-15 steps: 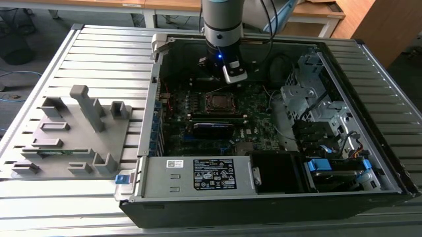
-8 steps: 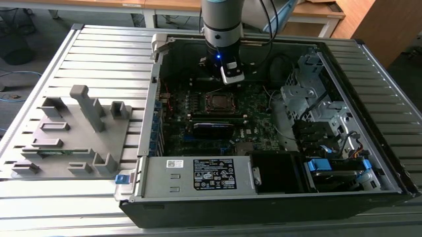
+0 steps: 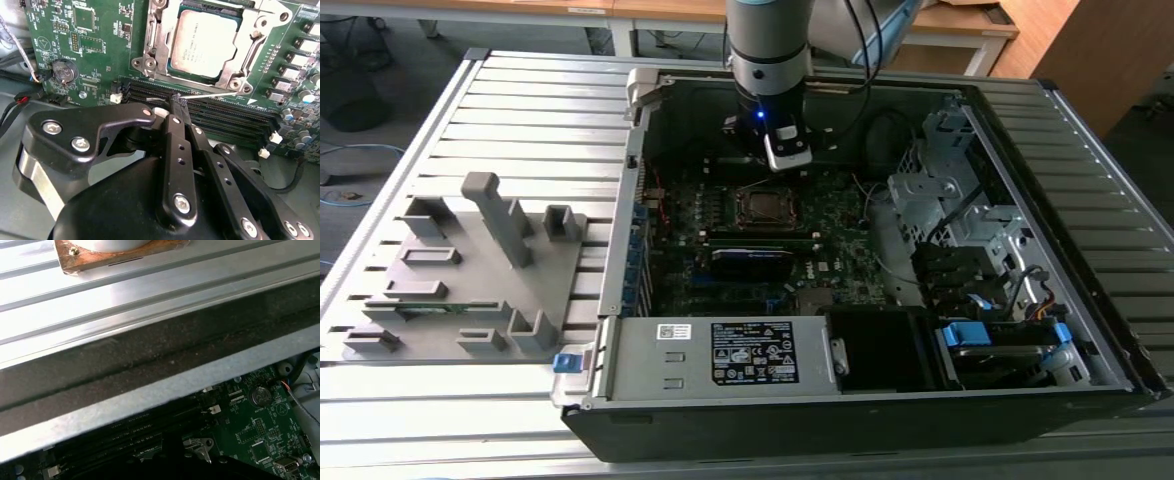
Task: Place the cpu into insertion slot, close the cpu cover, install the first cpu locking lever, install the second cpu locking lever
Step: 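Install the first cpu locking lever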
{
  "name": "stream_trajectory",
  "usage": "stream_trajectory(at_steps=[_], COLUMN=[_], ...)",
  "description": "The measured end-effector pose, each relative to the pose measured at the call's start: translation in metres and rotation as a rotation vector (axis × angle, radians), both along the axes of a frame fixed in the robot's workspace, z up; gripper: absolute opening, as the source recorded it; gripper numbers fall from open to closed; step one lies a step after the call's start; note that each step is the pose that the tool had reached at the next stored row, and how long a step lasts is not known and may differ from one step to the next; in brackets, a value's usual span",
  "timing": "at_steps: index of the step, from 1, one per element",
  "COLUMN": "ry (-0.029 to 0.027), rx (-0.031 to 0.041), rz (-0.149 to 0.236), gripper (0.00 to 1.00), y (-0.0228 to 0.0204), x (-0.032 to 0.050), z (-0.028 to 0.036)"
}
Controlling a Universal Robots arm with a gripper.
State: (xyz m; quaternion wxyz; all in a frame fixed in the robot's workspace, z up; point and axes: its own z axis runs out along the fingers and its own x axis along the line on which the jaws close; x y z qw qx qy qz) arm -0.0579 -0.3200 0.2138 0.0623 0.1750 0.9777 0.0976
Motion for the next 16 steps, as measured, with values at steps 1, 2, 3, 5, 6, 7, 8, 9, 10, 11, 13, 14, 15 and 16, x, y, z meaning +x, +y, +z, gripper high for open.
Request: stream_trajectory(at_steps=[1,2,3,5,6,7,8,9,10,11,13,14,15,16], ry=[-0.0001,-0.0001,-0.0001,0.0000,0.0000,-0.0001,-0.0001,-0.0001,0.0000,0.0001,0.0000,0.0001,0.0001,0.0001], rx=[0.0002,0.0002,0.0001,0.0001,0.0002,0.0002,0.0002,0.0002,0.0003,0.0004,0.0014,0.0020,0.0028,0.0037], rz=[-0.006,-0.014,-0.028,-0.057,-0.069,-0.079,-0.087,-0.091,-0.095,-0.098,-0.103,-0.105,-0.108,-0.110], gripper=[0.11,0.11,0.11,0.11,0.11,0.11,0.11,0.11,0.11,0.11,0.11,0.11,0.11,0.11], y=[0.0002,0.0003,0.0003,0.0004,0.0005,0.0006,0.0008,0.0011,0.0015,0.0019,0.0025,0.0029,0.0032,0.0035], x=[-0.0003,-0.0004,-0.0004,-0.0004,-0.0004,-0.0004,-0.0004,-0.0005,-0.0008,-0.0010,-0.0015,-0.0018,-0.0021,-0.0026], z=[-0.0003,-0.0005,-0.0008,-0.0013,-0.0016,-0.0018,-0.0020,-0.0021,-0.0022,-0.0023,-0.0023,-0.0024,-0.0025,-0.0025])
